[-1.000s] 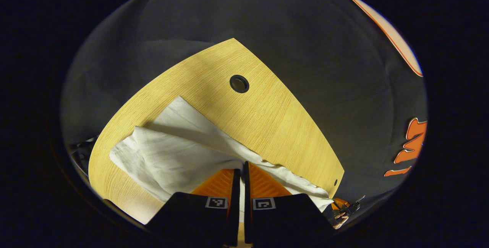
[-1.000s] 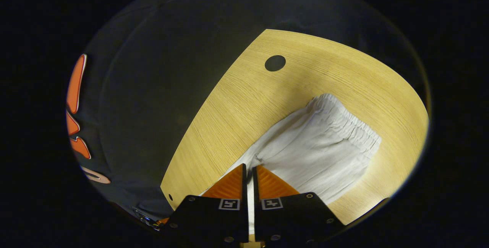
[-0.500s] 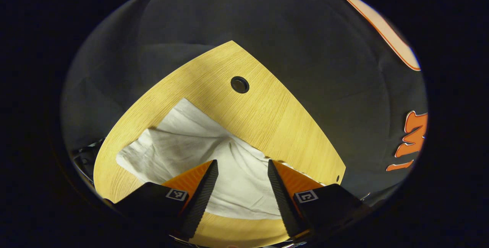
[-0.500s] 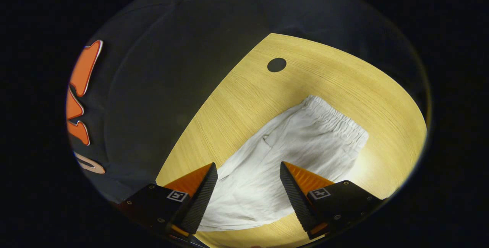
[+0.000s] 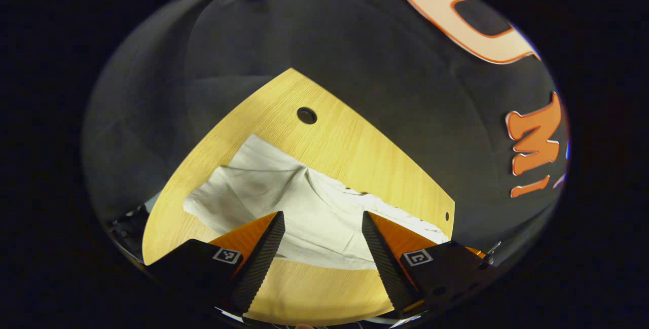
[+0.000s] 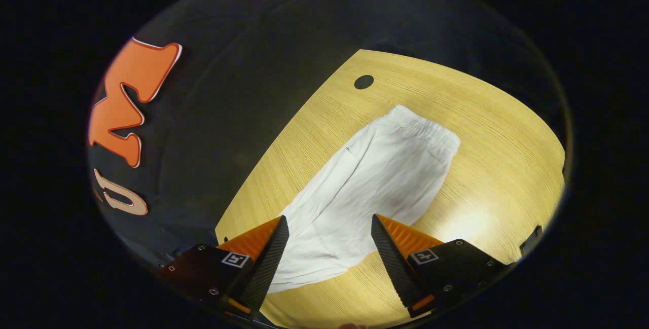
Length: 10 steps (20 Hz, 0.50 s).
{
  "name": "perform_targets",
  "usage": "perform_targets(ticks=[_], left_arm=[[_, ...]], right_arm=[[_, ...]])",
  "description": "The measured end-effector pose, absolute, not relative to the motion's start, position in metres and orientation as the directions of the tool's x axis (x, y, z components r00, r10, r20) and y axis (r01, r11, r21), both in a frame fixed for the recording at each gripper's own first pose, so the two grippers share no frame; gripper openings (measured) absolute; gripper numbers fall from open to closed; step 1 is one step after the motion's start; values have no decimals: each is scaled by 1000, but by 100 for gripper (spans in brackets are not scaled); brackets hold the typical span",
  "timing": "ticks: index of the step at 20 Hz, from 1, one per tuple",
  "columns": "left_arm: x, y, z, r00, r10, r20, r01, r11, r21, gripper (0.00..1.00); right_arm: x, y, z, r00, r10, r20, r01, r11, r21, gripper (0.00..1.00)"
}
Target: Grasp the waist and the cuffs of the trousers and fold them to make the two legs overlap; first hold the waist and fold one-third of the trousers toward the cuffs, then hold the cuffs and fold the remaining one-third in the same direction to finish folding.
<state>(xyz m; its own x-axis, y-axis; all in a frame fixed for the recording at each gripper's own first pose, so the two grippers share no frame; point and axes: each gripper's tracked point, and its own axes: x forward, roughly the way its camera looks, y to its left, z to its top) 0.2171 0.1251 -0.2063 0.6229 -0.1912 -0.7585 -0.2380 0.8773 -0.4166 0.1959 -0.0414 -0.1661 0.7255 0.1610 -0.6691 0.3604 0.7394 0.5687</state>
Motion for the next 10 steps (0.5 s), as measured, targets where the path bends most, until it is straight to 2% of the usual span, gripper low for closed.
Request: perform_targets(ticks=[6, 10], left_arm=[[188, 93, -158, 669, -267, -694, -83, 901, -427, 100], [184, 77, -150, 686, -256, -681, -71, 908, -413, 99]], right_arm=[[134, -77, -161, 768, 93, -633, 432, 656, 620, 99], [122, -122, -177, 757, 44, -652, 498, 608, 618, 98]])
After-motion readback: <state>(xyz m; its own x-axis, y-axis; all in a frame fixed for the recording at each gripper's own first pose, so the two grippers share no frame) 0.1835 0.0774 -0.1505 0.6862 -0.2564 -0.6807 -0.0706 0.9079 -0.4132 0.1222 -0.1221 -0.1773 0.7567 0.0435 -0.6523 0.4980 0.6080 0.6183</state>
